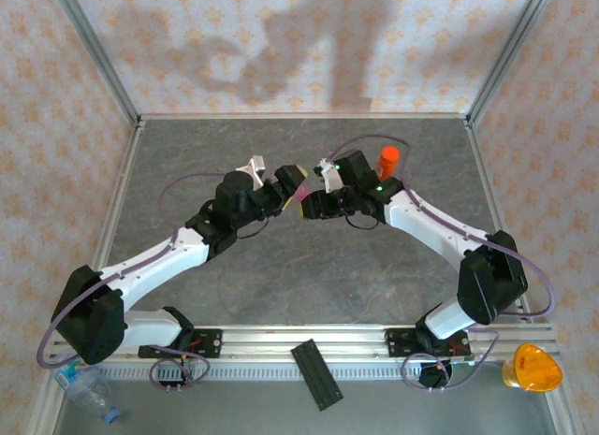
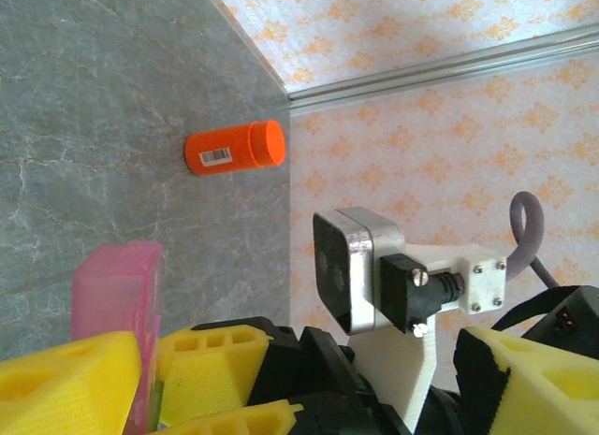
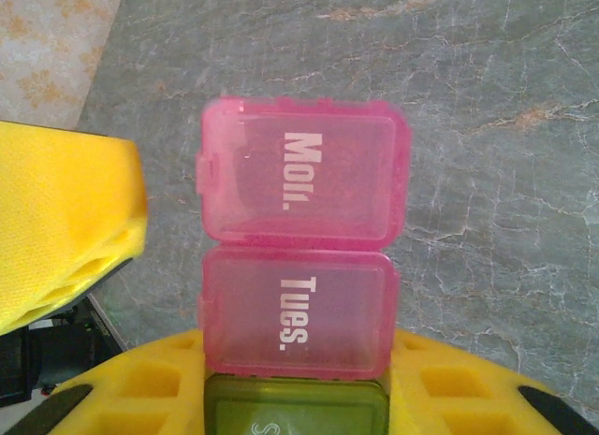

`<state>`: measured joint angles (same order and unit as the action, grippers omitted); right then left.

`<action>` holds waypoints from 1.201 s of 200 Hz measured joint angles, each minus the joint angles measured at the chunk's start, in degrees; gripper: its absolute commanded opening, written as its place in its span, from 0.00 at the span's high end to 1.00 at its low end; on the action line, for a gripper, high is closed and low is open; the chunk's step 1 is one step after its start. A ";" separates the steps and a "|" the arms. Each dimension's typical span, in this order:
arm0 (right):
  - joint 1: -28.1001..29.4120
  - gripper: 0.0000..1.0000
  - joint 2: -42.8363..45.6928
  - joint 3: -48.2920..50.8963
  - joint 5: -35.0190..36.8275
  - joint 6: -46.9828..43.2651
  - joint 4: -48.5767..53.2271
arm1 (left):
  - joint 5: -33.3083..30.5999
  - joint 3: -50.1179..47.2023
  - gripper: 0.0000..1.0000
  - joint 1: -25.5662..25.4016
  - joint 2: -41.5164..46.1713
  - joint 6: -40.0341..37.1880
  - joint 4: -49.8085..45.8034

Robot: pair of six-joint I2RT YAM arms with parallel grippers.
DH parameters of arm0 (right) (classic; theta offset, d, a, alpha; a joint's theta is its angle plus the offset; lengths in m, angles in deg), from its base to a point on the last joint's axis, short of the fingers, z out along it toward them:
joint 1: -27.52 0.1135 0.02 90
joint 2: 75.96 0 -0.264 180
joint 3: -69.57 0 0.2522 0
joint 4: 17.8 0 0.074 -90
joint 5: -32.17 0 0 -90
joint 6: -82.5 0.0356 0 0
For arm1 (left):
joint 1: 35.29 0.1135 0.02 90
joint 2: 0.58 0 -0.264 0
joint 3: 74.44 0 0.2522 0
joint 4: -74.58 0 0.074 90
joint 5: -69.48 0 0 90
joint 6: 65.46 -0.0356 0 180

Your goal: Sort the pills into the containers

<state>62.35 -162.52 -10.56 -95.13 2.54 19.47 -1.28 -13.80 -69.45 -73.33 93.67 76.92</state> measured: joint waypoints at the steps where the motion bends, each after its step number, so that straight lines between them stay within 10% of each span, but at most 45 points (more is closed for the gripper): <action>1: 0.02 0.71 0.00 0.00 0.00 0.04 0.00 | 0.00 0.02 0.15 0.00 0.00 0.00 0.00; 240: 0.76 0.72 -0.39 0.04 2.32 0.68 -0.46 | -0.33 6.43 0.15 -1.42 -6.51 0.07 0.28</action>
<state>63.11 -162.92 -10.51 -92.82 3.22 19.01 -1.60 -7.38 -70.87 -79.84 93.73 77.20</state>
